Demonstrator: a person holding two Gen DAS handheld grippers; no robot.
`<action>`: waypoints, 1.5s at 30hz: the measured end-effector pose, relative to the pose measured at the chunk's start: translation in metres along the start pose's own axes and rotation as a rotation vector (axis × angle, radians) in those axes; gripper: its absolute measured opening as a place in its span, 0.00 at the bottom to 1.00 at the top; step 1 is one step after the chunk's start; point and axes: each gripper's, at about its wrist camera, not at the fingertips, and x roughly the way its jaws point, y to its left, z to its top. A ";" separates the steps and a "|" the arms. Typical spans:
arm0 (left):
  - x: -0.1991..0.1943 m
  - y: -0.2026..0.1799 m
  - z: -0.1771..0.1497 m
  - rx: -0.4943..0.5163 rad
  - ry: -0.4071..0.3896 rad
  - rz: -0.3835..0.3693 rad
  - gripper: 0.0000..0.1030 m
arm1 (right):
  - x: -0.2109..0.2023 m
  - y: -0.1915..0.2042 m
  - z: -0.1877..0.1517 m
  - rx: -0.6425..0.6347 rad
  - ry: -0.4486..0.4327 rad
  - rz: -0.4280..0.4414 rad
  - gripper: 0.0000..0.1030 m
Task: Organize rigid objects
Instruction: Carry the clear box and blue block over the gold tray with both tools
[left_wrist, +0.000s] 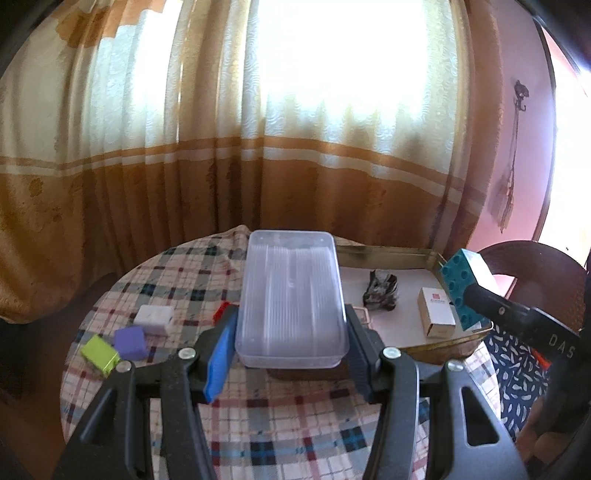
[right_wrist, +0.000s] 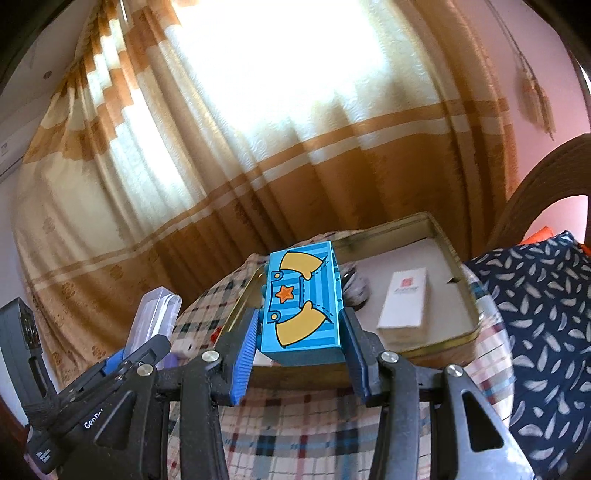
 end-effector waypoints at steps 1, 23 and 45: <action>0.002 -0.003 0.001 0.006 0.000 -0.003 0.52 | 0.000 -0.003 0.003 0.003 -0.007 -0.008 0.45; 0.052 -0.056 0.017 0.038 0.038 -0.083 0.52 | 0.002 -0.054 0.043 0.003 -0.107 -0.148 0.45; 0.129 -0.089 0.005 0.075 0.152 -0.022 0.52 | 0.081 -0.057 0.033 -0.070 -0.073 -0.258 0.45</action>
